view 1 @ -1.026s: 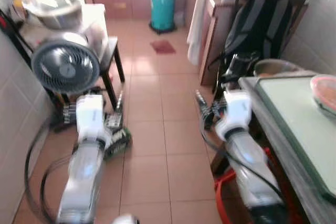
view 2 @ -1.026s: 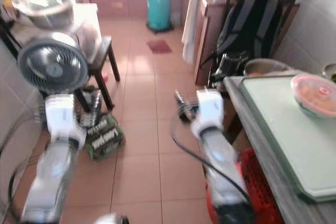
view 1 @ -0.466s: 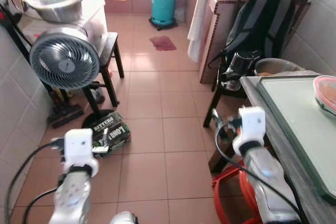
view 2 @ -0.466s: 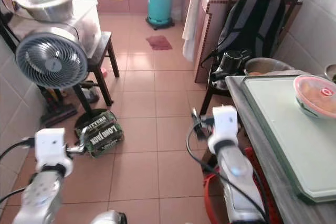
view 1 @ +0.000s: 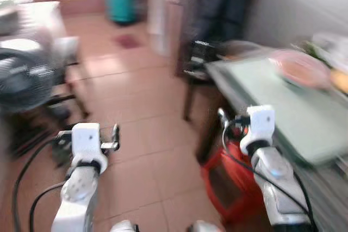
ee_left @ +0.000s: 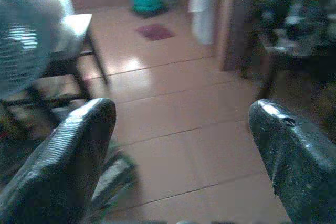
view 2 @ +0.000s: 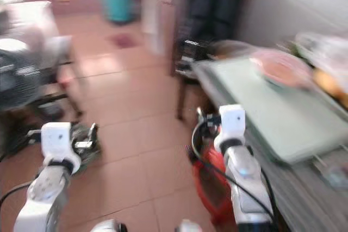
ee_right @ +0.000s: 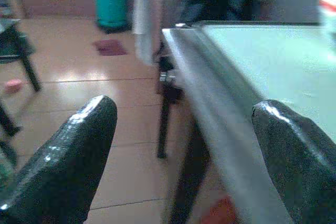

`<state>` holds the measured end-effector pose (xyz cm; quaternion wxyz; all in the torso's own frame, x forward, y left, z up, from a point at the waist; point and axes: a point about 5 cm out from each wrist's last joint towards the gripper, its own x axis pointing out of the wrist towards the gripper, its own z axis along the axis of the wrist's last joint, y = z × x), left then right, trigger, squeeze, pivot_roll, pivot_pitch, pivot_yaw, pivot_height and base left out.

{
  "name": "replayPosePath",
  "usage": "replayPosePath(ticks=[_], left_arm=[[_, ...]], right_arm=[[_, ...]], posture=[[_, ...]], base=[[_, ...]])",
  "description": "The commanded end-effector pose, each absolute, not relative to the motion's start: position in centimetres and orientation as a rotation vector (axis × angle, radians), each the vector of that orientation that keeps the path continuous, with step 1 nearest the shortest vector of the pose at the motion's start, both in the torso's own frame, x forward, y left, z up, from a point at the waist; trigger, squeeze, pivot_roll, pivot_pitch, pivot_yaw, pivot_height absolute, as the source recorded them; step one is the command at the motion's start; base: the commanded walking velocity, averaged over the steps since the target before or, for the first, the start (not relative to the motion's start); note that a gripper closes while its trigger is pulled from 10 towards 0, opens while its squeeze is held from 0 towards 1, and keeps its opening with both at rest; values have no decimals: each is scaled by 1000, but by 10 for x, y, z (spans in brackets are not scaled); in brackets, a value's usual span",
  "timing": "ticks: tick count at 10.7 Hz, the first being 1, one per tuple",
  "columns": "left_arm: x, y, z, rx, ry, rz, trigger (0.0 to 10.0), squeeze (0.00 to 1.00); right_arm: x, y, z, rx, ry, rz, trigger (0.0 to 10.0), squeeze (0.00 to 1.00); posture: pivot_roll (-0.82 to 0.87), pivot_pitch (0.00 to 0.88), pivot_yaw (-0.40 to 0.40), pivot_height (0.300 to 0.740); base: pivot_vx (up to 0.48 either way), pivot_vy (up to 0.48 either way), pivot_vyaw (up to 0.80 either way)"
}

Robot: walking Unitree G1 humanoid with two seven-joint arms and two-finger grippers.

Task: Setting the table

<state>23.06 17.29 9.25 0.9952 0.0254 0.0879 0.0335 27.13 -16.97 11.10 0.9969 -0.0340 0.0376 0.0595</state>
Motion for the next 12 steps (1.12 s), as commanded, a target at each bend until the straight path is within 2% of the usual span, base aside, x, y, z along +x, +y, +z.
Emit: replayPosePath(ticks=[1,2,12], left_arm=[[232,175,95,46,182,71,10000,0],[236,175,101,45,167,79,10000,0],[244,166,114,17,90,20,10000,0]], right_arm=[[273,-168,114,-57,72,126,10000,0],[274,-169,115,-92,70,112,10000,0],[277,-160,117,-43,65,131,10000,0]], posture=[[-4,112,9,740],[-5,117,6,740],[-2,112,20,740]], base=[[0,420,-788],[-240,292,-788],[0,0,-798]])
